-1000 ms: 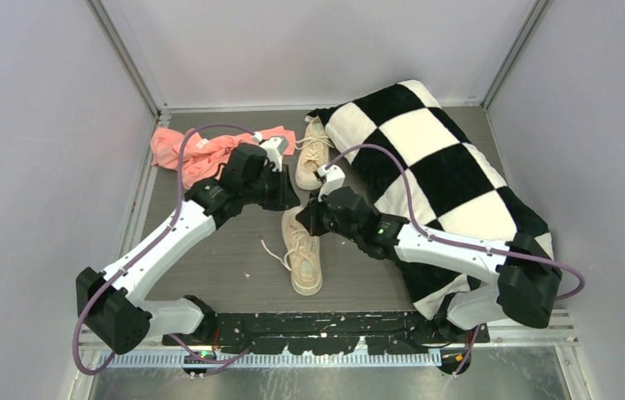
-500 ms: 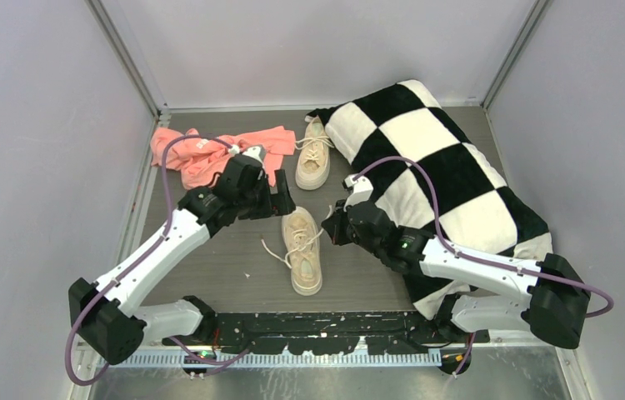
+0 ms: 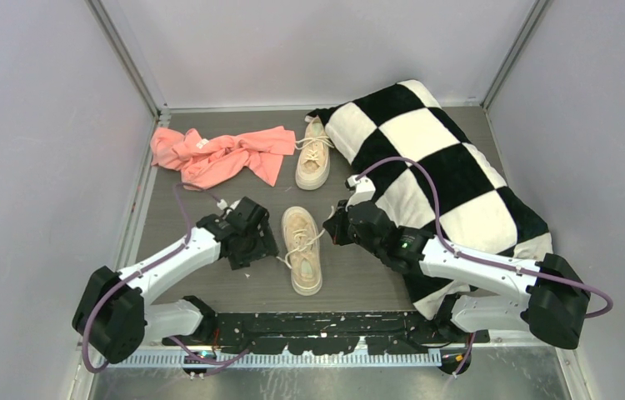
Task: Tie the shoes
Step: Tie the shoelace on the shoe.
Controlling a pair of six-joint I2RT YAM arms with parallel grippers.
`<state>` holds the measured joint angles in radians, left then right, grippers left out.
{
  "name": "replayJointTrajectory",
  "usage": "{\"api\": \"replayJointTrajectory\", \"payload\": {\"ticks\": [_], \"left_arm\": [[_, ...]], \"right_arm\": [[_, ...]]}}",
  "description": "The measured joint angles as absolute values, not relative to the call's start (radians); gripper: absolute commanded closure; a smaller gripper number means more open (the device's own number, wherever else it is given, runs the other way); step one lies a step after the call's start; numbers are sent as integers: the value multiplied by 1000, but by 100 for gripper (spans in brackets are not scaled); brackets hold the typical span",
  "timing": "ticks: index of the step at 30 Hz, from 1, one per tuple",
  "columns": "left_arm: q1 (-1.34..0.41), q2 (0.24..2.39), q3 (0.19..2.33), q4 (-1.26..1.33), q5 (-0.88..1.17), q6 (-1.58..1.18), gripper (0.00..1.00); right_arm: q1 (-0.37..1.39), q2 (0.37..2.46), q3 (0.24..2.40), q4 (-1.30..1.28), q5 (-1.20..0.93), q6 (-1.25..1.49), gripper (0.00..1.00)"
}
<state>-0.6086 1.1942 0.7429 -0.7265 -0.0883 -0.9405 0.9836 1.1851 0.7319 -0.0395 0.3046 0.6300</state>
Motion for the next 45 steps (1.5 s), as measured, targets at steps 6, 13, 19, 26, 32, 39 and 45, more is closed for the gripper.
{"api": "replayJointTrajectory", "payload": {"ticks": [6,13,19,26,32,39,45], "left_arm": [[-609,1151,597,-601,-177,-1126,22],[-609,1257,605,-492,-238,-1226,30],[-609,1387,686,-422,-212,-1241,72],[-609,1429,706,-429,-198,-1244,100],[-608,1309,760,-603,-297,-1190,99],[-475,993,718,-633,-373,-1139,99],[-297,953,582,-686,-332,-1106,99]], "right_arm": [[978,1185,731,-39,303,639,99],[978,1185,731,-41,304,653,99],[976,1185,730,-47,304,657,100],[973,1185,730,-60,306,657,99],[950,1182,729,-79,309,657,99],[852,1192,701,-93,295,671,100],[793,1280,665,-98,262,719,99]]}}
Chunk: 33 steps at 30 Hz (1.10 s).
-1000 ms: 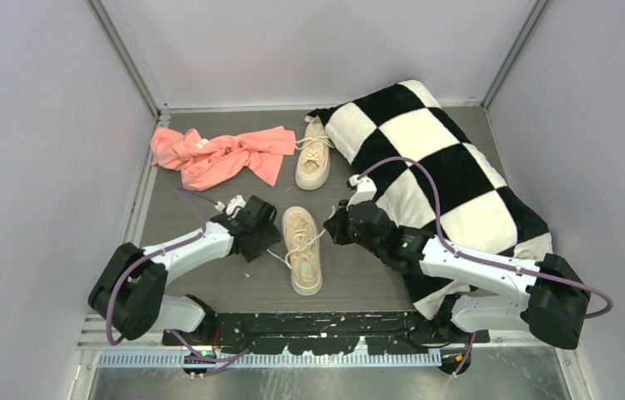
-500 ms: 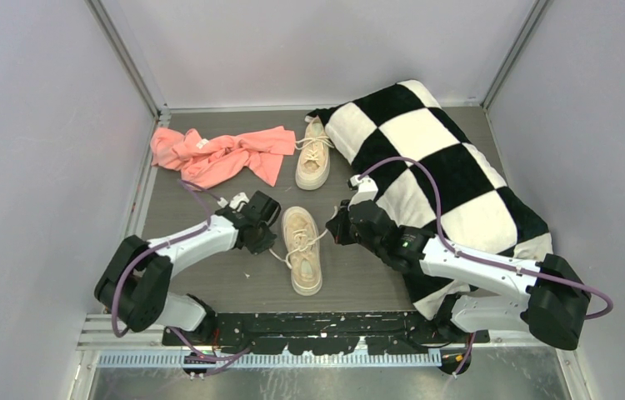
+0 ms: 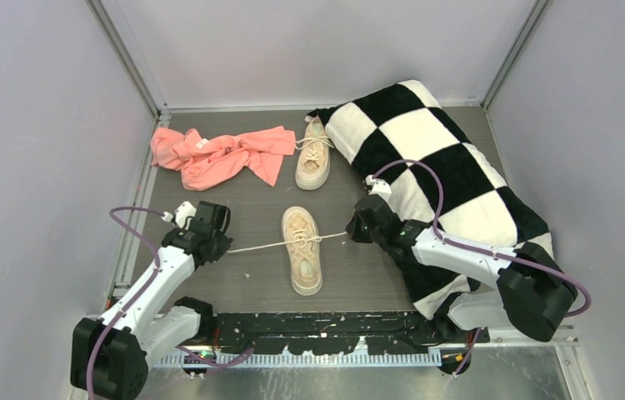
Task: Tie the shoes
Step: Tie the shoelace on the shoe.
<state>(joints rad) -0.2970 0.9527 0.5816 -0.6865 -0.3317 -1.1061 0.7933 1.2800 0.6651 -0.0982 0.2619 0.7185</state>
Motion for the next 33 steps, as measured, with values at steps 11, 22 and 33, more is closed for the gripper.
{"api": "replayJointTrajectory", "payload": {"ticks": [11,22,33], "left_arm": [[-282,677,641,-873,-416,-1097,100],[-281,492,629,-1082,-541,-1202,100],[-280,512,663,-1132,-562,-1187,99]], "right_arm": [[783,1293,648,-112,221,763,100],[783,1271,648,-123,215,766,99],[773,1320,649,-123,215,762,99]]}}
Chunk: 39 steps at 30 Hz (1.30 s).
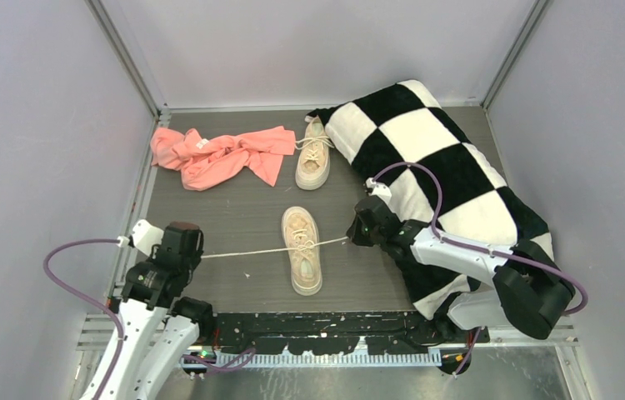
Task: Tie the shoes
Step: Tie the shoelace on the shoe.
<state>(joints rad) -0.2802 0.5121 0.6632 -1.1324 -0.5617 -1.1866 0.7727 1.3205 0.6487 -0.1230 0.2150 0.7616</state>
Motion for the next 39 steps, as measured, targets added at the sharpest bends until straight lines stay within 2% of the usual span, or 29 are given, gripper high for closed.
{"api": "replayJointTrajectory", "payload": {"ticks": [8,26,34,39], "left_arm": [[-280,511,854,-1113,-632,-1123,99],[-280,555,711,-1097,-646,-1150,100],[-280,541,653,-1032,-536,-1103,99],[-280,617,775,-919,-393,-930,100]], "right_arm": [[753,1259,693,-165,228,733,100],[701,1311,671,-145,224,706,99],[698,1348,672,-149,198,711,99],[698,1333,773,-173,150,706,99]]}}
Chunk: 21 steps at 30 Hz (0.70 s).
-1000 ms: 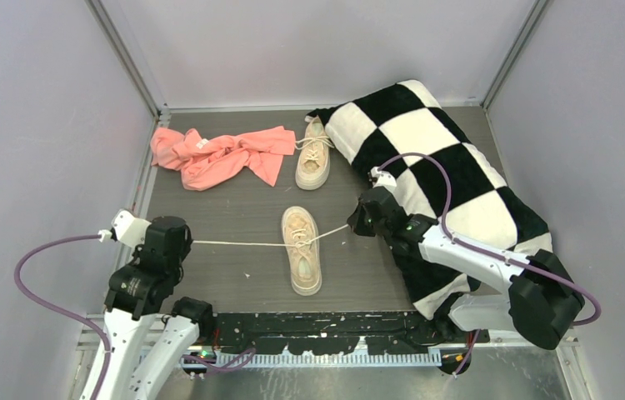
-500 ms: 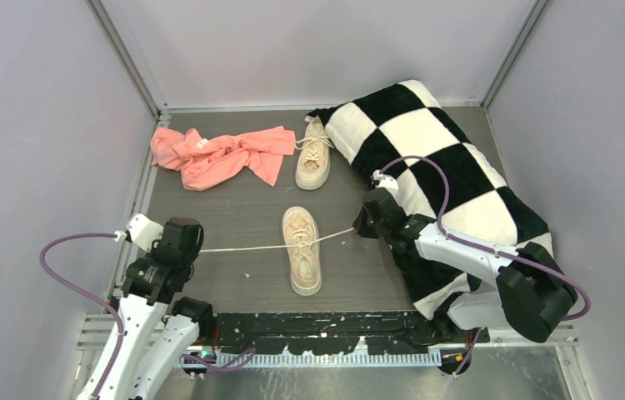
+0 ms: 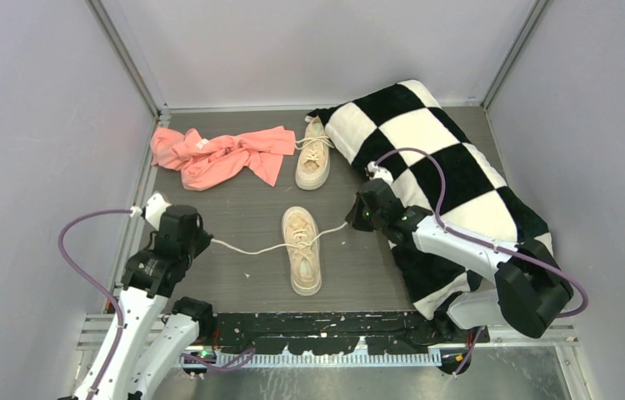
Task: Tie the shoes
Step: Tie the shoelace on the shoe.
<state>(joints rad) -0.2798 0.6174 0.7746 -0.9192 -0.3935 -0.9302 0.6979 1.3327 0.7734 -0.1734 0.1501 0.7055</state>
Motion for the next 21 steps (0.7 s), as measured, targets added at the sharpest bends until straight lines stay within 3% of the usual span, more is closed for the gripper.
{"api": "replayJointTrajectory", "payload": {"ticks": [5,11,17,21], "left_arm": [[-280,666,857,-808,-197,-804,99],[-280,613,828,-742,-4,-750,99],[-280,534,817,-748,23,-731,99],[-280,544,818,-765,46,-702,99]], "right_arm": [[710,1383,939,-123,54,710,99],[793,1621,1129,-23,-35,764,99],[885,1829,1306,33,-117,805,99],[898,1840,1310,38,-136,821,99]]}}
